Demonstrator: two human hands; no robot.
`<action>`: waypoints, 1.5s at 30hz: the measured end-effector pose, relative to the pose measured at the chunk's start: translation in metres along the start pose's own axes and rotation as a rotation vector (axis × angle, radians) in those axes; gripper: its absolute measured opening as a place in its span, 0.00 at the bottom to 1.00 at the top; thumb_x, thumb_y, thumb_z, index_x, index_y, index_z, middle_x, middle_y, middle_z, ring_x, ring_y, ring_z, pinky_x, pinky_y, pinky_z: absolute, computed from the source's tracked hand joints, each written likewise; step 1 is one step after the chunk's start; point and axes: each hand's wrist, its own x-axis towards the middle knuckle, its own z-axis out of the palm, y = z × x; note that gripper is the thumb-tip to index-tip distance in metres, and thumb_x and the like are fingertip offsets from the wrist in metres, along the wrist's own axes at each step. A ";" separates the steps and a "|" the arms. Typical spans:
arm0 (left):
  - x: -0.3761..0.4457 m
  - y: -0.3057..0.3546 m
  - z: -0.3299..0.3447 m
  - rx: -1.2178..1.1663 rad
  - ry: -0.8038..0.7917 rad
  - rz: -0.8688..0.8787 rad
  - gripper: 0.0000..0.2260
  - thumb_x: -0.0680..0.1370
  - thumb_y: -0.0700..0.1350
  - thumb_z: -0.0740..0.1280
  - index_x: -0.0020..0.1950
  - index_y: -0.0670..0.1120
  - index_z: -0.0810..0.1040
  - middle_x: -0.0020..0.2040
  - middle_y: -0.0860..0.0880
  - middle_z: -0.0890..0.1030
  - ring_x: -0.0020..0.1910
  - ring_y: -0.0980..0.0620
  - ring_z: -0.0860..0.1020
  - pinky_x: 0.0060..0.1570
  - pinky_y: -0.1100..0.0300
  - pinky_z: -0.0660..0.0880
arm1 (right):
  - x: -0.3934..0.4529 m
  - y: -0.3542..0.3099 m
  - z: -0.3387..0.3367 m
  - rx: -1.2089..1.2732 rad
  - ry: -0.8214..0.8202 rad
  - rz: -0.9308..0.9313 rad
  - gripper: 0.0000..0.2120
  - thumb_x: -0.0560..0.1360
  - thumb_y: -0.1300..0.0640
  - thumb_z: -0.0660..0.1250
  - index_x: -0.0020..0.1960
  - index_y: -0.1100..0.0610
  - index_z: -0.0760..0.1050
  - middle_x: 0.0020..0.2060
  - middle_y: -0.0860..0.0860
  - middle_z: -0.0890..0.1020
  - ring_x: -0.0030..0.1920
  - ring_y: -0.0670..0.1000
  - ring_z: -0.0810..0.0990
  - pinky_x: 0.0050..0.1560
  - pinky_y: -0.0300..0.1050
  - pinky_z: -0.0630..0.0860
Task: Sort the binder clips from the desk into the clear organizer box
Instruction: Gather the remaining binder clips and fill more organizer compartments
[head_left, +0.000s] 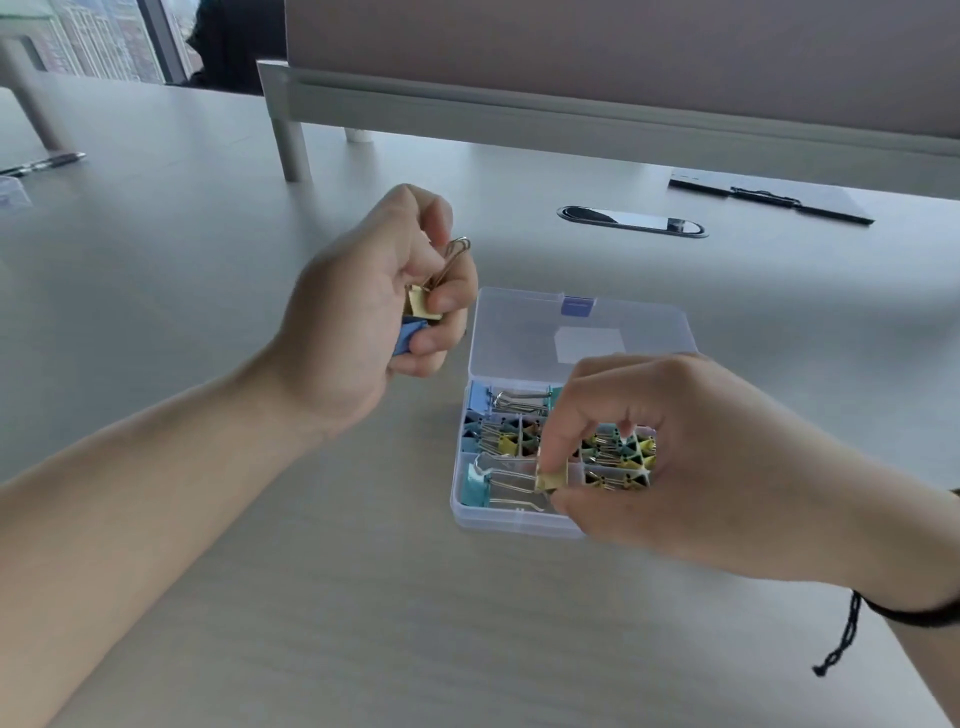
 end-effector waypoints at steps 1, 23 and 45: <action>0.000 0.000 0.001 0.019 0.000 -0.007 0.07 0.66 0.37 0.52 0.41 0.47 0.62 0.30 0.47 0.63 0.27 0.50 0.56 0.27 0.62 0.52 | 0.000 0.001 -0.001 0.001 -0.011 0.000 0.05 0.67 0.50 0.74 0.41 0.41 0.80 0.45 0.39 0.80 0.49 0.36 0.76 0.45 0.31 0.71; -0.006 -0.005 0.008 0.215 -0.351 -0.099 0.08 0.75 0.35 0.62 0.44 0.48 0.76 0.32 0.45 0.75 0.28 0.50 0.59 0.26 0.63 0.59 | 0.006 0.005 -0.001 0.230 0.341 -0.033 0.06 0.67 0.47 0.73 0.44 0.44 0.80 0.39 0.40 0.83 0.38 0.45 0.81 0.39 0.45 0.79; -0.002 0.000 -0.014 0.673 -0.472 -0.187 0.08 0.70 0.40 0.66 0.46 0.50 0.77 0.36 0.34 0.71 0.26 0.52 0.63 0.24 0.63 0.63 | 0.002 0.002 0.015 0.074 0.160 -0.126 0.05 0.69 0.55 0.77 0.35 0.48 0.82 0.31 0.43 0.80 0.36 0.44 0.80 0.33 0.29 0.68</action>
